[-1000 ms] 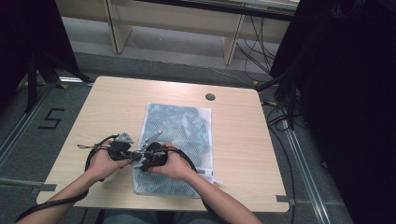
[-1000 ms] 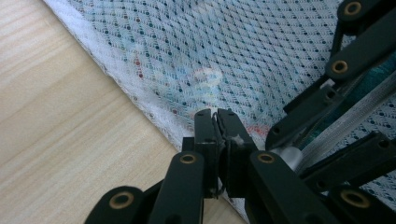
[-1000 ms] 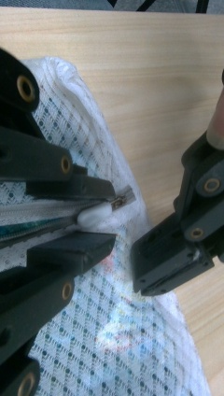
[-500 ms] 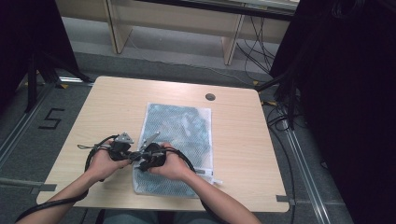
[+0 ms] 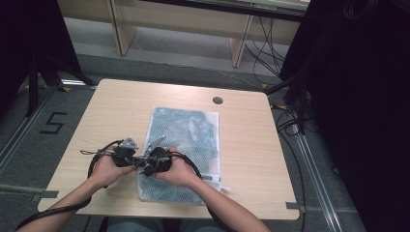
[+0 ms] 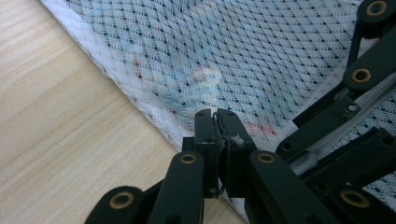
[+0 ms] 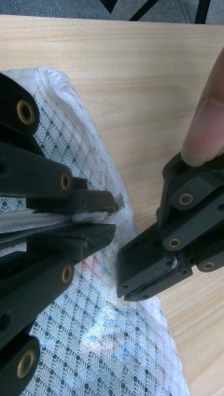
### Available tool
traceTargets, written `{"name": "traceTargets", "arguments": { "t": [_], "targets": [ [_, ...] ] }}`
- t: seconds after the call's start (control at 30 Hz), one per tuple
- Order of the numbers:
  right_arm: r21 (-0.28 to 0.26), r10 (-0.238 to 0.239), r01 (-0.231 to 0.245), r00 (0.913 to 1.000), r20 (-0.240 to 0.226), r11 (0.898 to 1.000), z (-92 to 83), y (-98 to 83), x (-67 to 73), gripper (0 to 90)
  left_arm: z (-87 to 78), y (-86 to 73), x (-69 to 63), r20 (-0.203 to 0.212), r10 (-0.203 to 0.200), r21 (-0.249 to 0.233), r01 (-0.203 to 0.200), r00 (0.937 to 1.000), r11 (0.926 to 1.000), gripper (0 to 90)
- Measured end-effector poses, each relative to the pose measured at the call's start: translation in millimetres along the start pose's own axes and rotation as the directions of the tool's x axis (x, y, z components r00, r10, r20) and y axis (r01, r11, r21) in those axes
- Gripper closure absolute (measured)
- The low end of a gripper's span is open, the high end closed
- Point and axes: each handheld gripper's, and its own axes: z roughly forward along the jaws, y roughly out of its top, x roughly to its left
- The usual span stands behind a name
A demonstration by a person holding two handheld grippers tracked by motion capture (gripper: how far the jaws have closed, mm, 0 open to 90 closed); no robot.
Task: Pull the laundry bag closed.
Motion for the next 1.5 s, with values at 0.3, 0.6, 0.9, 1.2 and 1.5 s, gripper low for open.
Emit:
{"name": "traceTargets", "arguments": {
  "t": [0.3, 0.6, 0.9, 1.2, 1.5],
  "targets": [
    [-0.006, 0.007, -0.007, 1.0, 0.007, 1.0, -2.0, 2.2, -1.0, 82.4, 0.2, -0.2, 0.3, 0.004, -0.001, -0.002, 0.001, 1.0, 1.0, 86.3],
    [-0.008, 0.011, -0.011, 0.9999, -0.001, 1.0, -0.5, 2.8, -0.1, 82.0, 0.3, -0.3, 0.1, 0.004, -0.003, -0.004, 0.003, 1.0, 1.0, 86.3],
    [0.01, 0.006, -0.006, 0.9999, -0.012, 1.0, 4.9, -2.2, 1.0, 83.0, 0.1, -0.3, 0.3, 0.005, -0.003, -0.003, 0.003, 1.0, 1.0, 86.3],
    [0.007, 0.003, -0.003, 1.0, -0.009, 1.0, 5.4, -2.5, 1.3, 83.6, -9.9, 1.3, -1.1, 0.007, -0.009, 0.022, 0.009, 0.9999, 0.9997, 82.5],
    [0.005, 0.004, -0.004, 1.0, -0.007, 1.0, 5.7, -2.4, 2.1, 83.6, -14.8, -3.9, -4.2, -0.004, 0.004, 0.045, -0.004, 1.0, 0.999, 85.0]
  ]
}}
